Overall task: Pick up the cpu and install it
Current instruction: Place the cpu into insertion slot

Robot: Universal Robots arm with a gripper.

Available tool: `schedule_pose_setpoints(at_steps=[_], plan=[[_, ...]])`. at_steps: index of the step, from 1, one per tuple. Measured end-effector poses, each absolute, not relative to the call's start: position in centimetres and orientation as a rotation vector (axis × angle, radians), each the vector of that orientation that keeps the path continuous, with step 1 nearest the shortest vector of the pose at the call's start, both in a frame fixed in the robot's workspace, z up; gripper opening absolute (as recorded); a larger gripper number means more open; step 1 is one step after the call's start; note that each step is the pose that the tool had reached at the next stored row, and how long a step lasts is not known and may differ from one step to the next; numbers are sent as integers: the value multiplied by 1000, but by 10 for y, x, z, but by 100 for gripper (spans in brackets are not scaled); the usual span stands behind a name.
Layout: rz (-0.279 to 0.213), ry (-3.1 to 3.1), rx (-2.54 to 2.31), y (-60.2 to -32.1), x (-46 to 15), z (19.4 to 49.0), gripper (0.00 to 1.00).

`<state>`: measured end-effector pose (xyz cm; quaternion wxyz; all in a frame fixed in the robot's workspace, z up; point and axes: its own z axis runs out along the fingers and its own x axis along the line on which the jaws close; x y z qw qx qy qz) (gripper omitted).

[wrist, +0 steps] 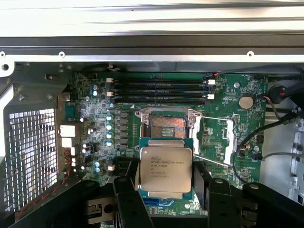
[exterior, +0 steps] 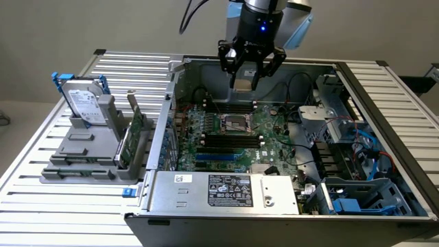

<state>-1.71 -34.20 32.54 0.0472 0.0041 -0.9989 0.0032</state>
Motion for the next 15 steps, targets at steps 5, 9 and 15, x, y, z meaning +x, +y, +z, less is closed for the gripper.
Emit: schedule_pose_setpoints(at_steps=[5,9,15], plan=[[4,-3047,-27,-342,-17,325,55],[-3,-3045,-124,-342,-17,323,55],[-11,-3034,-291,-342,-17,319,55]])
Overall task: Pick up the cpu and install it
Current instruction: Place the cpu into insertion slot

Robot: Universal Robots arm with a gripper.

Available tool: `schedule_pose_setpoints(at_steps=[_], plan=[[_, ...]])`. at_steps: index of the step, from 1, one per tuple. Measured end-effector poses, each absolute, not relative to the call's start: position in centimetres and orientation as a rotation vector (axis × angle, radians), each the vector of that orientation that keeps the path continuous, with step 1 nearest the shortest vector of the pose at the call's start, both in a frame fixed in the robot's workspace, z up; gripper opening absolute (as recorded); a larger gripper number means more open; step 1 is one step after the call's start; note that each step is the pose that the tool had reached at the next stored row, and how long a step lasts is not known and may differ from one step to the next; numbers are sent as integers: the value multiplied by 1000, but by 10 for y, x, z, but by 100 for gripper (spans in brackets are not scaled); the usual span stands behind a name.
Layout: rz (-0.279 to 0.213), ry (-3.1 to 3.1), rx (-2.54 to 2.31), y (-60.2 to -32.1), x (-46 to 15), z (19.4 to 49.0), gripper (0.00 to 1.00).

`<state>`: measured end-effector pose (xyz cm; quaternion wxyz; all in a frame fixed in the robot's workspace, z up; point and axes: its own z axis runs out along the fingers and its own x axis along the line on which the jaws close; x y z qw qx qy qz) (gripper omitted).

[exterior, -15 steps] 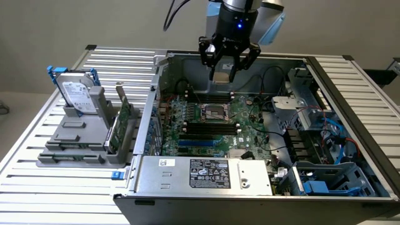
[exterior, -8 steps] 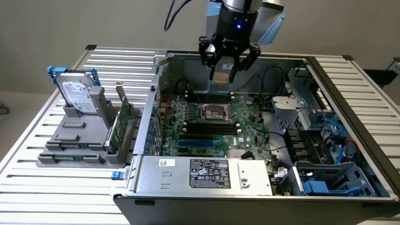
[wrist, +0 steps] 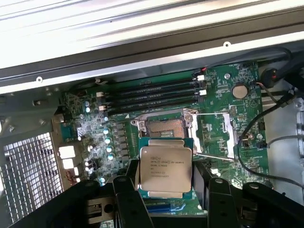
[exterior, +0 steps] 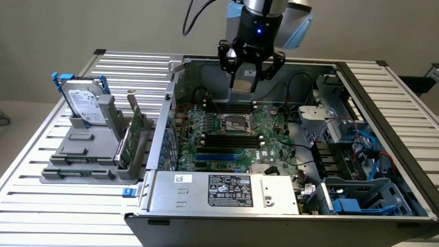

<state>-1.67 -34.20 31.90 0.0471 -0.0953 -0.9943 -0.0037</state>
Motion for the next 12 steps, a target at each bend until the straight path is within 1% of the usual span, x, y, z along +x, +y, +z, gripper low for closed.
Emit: schedule_pose_setpoints(at_steps=[12], plan=[[-27,-2985,-621,-342,-17,310,55]])
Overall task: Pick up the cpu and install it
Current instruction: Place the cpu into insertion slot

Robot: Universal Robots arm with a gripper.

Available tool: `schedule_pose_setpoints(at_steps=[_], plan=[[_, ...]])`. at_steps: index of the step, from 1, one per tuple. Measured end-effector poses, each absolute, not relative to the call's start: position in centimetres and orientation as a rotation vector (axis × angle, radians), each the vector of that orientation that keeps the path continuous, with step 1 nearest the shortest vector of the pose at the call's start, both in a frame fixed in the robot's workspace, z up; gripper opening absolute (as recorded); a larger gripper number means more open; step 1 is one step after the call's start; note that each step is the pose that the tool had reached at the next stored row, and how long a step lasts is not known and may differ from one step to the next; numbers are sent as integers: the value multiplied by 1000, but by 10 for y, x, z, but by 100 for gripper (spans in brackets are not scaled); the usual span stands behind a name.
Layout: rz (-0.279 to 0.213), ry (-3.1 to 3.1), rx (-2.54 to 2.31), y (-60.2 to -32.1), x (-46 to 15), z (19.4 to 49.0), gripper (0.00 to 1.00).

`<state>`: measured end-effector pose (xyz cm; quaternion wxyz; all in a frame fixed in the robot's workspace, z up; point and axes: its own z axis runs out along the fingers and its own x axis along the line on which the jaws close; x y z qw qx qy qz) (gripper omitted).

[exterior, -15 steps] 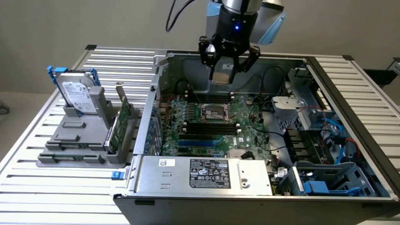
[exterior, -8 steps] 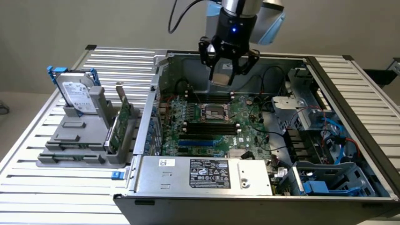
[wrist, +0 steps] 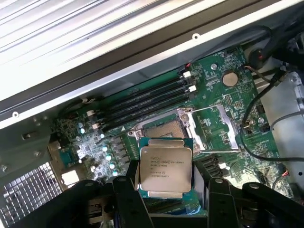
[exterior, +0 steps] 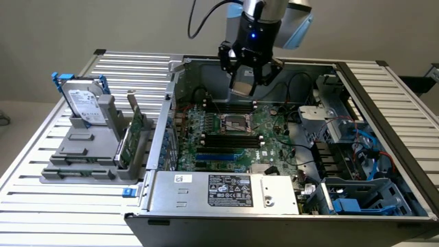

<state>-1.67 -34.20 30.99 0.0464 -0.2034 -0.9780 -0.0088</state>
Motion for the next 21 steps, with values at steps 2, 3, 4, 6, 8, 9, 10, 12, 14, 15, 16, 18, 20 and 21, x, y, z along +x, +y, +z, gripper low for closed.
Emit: schedule_pose_setpoints(at_steps=[2,3,4,6,8,9,10,12,14,15,16,18,20,21], plan=[[-29,-2974,-673,-342,-17,309,55],[-31,-2967,-701,-342,-17,308,55],[-32,-2961,-728,-342,-17,307,55],[-34,-2948,-782,-342,-17,306,55],[-37,-2933,-836,-342,-17,304,55],[-38,-2926,-862,-342,-17,304,55],[-39,-2918,-888,-342,-17,303,55],[-42,-2902,-941,-342,-17,301,55],[-45,-2885,-995,-342,-17,300,55],[-46,-2876,-1021,-342,-17,299,55],[-47,-2867,-1046,-342,-17,298,55],[-50,-2847,-1100,-342,-17,297,55],[-52,-2828,-1152,-342,-17,296,55],[-53,-2817,-1178,-342,-17,295,55]])
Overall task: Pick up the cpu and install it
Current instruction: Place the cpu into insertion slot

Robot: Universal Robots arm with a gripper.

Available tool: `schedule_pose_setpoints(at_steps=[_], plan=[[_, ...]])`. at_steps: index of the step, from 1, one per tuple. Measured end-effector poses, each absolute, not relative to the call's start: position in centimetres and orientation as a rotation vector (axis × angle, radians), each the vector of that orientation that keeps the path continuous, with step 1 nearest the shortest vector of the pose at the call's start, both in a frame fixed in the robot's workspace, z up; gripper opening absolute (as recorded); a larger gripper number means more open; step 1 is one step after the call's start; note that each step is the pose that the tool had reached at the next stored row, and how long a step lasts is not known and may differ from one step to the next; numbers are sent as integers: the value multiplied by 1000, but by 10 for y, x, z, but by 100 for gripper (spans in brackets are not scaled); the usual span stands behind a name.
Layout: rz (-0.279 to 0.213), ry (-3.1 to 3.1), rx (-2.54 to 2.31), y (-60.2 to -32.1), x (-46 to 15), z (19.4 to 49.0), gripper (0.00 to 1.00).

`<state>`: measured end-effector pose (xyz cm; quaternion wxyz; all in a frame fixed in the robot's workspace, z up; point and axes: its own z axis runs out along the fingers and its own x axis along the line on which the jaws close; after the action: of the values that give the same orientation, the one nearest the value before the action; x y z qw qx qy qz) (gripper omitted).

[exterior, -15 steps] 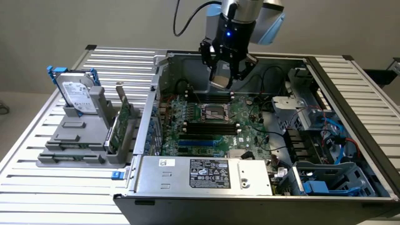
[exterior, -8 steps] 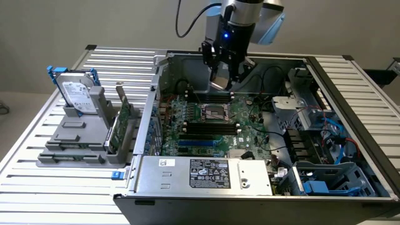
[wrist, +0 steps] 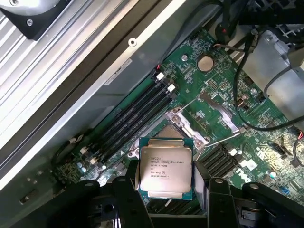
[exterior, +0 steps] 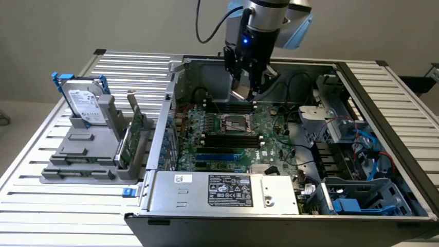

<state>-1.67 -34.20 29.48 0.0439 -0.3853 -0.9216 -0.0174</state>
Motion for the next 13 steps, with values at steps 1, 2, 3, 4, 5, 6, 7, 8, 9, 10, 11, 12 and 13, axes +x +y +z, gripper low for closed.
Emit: schedule_pose_setpoints(at_steps=[1,2,3,4,5,6,7,8,9,10,11,12,13], plan=[[-54,-2807,-1203,-342,-17,294,55],[-56,-2796,-1229,-342,-17,293,55],[-57,-2785,-1254,-342,-17,293,55],[-58,-2774,-1279,-342,-17,292,55],[-59,-2762,-1305,-342,-17,291,55],[-61,-2751,-1330,-342,-17,290,55],[-62,-2739,-1354,-342,-17,290,55],[-63,-2727,-1379,-342,-17,289,55],[-64,-2715,-1404,-342,-17,288,55],[-65,-2701,-1431,-342,-17,287,55],[-66,-2689,-1455,-342,-17,287,55],[-68,-2676,-1478,-342,-17,286,55],[-69,-2662,-1504,-342,-17,285,55]])
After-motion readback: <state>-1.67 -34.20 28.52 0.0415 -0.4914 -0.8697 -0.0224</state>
